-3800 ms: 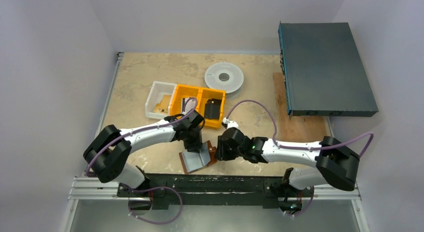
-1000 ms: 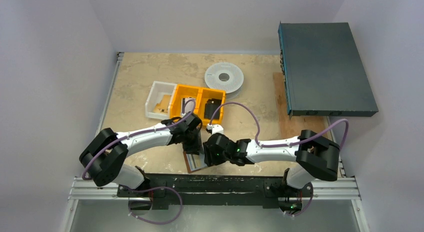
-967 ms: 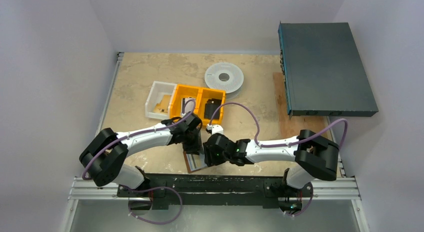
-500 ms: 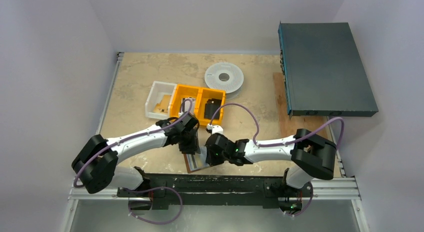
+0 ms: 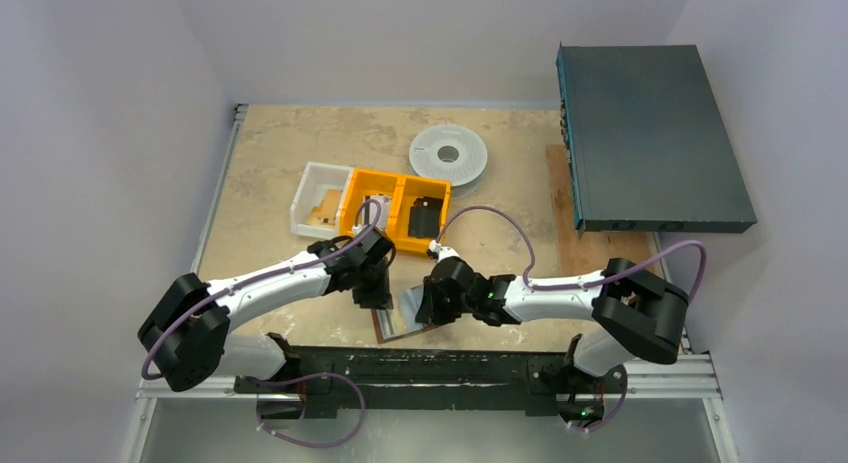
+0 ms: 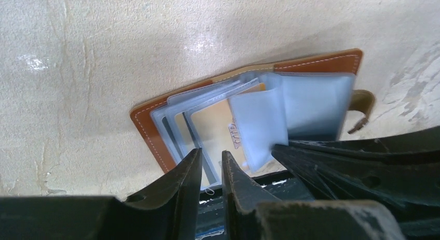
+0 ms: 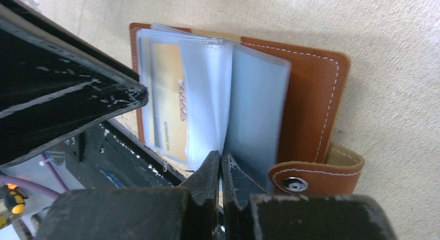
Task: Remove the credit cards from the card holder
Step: Open the card holder at the corner of the board.
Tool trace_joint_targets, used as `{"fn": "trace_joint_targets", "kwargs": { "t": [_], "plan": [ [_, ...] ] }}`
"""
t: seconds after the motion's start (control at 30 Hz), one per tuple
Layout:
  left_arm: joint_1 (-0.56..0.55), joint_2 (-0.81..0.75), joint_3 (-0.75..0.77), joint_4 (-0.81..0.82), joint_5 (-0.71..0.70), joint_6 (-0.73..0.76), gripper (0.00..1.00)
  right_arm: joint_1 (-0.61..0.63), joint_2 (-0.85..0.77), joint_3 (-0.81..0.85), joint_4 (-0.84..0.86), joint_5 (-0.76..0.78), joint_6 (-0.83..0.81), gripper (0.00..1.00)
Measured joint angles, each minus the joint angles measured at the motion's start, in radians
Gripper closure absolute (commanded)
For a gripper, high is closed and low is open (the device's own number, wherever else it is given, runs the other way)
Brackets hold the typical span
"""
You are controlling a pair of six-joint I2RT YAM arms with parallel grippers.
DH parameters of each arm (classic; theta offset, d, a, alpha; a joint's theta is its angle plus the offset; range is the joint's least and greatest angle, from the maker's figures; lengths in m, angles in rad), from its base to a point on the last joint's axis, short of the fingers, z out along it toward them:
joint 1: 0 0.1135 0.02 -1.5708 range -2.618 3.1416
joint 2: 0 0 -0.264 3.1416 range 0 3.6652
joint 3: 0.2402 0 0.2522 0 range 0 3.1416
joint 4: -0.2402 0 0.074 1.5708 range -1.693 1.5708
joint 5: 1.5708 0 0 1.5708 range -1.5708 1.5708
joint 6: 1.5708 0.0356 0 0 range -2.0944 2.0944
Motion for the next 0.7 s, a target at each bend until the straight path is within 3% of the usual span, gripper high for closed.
{"fn": "trace_joint_targets", "kwargs": {
  "t": [0.4,0.7],
  "plan": [
    [-0.001,0.04,0.002,-0.026,-0.02,0.028,0.84,-0.115,-0.051,-0.08,0.136,-0.169,0.035,1.0],
    [-0.006,0.029,0.048,-0.08,-0.065,0.05,0.84,-0.155,0.046,-0.096,0.285,-0.307,0.09,1.0]
  ]
}}
